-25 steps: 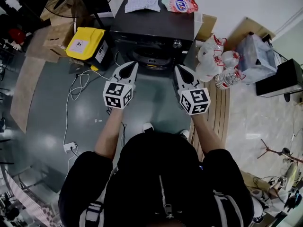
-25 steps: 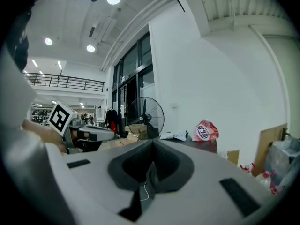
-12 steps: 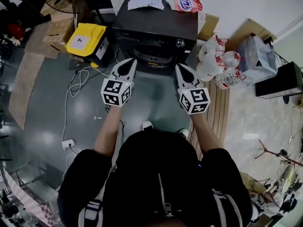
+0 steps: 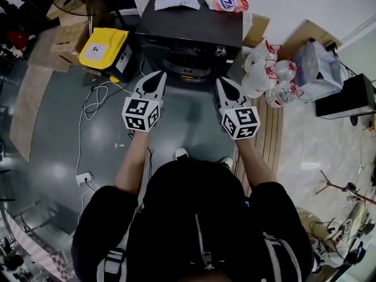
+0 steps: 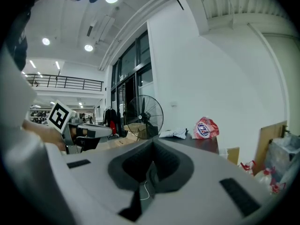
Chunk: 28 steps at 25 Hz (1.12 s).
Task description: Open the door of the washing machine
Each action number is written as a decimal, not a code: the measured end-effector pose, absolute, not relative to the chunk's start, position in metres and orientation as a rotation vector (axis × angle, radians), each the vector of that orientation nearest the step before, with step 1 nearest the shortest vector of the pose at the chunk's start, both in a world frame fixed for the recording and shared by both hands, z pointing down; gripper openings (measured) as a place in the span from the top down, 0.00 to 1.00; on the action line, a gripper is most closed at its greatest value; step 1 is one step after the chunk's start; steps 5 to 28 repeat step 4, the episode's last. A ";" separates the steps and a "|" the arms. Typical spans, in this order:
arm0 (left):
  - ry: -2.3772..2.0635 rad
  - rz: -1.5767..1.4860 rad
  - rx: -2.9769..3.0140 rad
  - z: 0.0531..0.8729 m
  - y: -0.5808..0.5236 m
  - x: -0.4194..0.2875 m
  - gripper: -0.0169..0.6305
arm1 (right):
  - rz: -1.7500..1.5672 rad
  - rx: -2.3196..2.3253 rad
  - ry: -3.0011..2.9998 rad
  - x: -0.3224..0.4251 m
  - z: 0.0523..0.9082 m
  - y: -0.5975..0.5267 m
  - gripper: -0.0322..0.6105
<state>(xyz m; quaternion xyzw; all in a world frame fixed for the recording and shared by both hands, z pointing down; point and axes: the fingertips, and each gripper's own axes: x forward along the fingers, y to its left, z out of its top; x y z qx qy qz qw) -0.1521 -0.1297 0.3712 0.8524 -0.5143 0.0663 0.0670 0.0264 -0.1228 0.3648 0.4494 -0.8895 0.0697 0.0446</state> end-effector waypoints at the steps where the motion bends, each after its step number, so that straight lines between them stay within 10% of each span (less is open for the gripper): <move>1: -1.552 0.201 2.568 0.372 -0.130 -0.151 0.97 | 0.215 1.372 -2.718 0.028 0.365 -0.123 0.95; 28: -1.555 0.205 2.561 0.373 -0.130 -0.149 0.97 | 0.219 1.369 -2.717 0.032 0.367 -0.124 0.95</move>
